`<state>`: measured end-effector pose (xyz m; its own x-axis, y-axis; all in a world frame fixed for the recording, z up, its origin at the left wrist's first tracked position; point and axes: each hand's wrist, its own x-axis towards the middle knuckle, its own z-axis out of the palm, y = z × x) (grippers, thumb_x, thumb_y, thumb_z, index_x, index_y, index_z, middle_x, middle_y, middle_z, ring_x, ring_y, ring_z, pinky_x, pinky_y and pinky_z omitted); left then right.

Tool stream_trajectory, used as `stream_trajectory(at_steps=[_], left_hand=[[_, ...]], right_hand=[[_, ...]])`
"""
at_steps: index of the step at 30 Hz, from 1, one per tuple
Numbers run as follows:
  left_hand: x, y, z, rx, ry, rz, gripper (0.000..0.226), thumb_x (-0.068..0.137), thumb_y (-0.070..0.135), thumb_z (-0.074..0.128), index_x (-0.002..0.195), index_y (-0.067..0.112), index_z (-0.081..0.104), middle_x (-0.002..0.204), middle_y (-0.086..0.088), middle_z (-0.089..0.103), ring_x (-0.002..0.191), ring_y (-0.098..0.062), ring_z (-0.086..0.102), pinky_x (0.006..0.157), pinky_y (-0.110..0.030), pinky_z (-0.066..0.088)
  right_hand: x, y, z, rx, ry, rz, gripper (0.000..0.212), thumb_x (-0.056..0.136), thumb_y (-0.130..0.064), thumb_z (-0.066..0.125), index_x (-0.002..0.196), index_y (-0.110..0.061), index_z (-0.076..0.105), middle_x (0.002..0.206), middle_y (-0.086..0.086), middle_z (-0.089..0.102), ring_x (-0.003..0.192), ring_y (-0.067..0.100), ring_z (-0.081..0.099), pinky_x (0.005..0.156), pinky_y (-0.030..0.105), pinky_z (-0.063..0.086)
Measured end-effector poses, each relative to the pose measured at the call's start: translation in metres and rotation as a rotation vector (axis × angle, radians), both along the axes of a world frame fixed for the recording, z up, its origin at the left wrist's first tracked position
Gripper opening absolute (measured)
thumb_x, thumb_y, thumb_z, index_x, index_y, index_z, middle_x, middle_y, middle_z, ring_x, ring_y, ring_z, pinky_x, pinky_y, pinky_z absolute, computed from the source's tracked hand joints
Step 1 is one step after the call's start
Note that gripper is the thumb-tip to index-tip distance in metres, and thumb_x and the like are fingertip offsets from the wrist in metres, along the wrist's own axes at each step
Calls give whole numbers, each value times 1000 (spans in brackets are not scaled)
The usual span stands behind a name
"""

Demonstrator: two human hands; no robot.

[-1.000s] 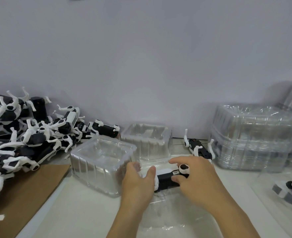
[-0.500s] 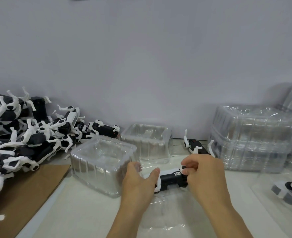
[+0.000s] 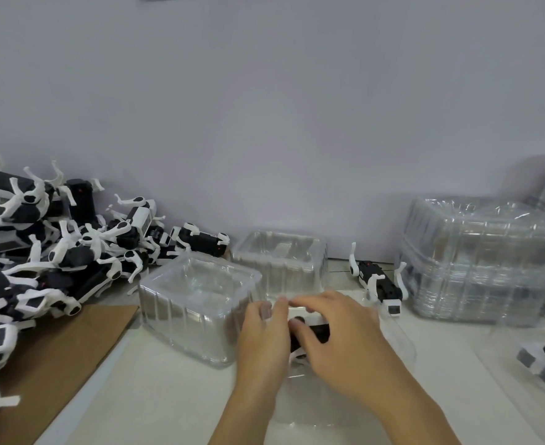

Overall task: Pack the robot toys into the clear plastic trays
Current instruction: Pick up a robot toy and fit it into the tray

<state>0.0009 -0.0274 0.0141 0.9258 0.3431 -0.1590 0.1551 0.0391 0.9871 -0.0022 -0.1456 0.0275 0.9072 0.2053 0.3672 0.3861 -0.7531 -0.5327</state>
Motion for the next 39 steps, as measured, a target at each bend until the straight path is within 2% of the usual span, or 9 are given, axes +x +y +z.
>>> stream_trajectory(at_steps=[3,6,8,11,23,26,31,36,39], left_hand=[[3,0,3,-99,26,17,19,99,34,47,101,21,60,102,8,59,90,-4,55,79,-28,44],[3,-1,3,-91,26,31,29,98,31,46,107,6,59,93,-11,53,98,-29,57,100,-48,45],[3,-1,2,-65,11,36,30,98,28,45,107,1,55,95,-19,50,97,-34,55,92,-46,46],[2,1,1,-53,-16,44,17,98,27,46,94,15,58,93,1,54,83,-14,52,71,-31,39],[2,1,-3,-33,-56,36,15,99,19,48,107,21,61,108,6,60,91,-3,53,67,-21,36],[2,0,-5,-2,-60,51,16,100,16,48,105,23,61,102,7,61,87,-3,54,64,-20,36],[2,1,-5,3,-42,54,17,99,16,50,108,25,62,105,10,61,89,0,54,64,-18,36],[2,1,-6,34,-33,33,20,99,15,51,107,30,61,106,13,58,91,0,53,65,-18,36],[2,1,-7,35,-30,33,20,98,14,50,102,31,60,101,13,58,84,-1,54,62,-19,37]], right_hand=[[0,0,-2,-77,15,-2,27,91,-53,53,116,-46,60,111,-28,55,112,-3,43,90,26,17],[0,1,-1,-101,41,-4,28,90,-48,58,118,-45,61,110,-27,56,110,-1,43,87,28,16],[1,2,-1,-103,53,2,27,89,-43,60,116,-45,63,103,-24,56,106,1,43,86,29,17],[1,1,1,-82,73,8,28,88,-36,62,113,-49,65,97,-20,56,102,1,43,87,30,21],[-1,-3,6,17,127,39,20,91,-38,61,106,-47,71,93,-33,62,102,-6,53,99,26,36],[-2,-13,14,190,128,-33,23,88,-24,67,96,-45,72,93,-29,66,94,-12,56,81,6,43],[0,-49,18,88,147,-228,39,84,-16,74,78,-51,59,86,-23,62,89,-7,50,89,29,43],[3,-42,8,129,98,-355,40,80,-2,70,82,-41,67,78,-24,58,77,-15,54,60,14,35],[3,-39,7,95,77,-406,32,81,-2,69,82,-33,75,75,-23,58,76,-1,55,58,19,37]])
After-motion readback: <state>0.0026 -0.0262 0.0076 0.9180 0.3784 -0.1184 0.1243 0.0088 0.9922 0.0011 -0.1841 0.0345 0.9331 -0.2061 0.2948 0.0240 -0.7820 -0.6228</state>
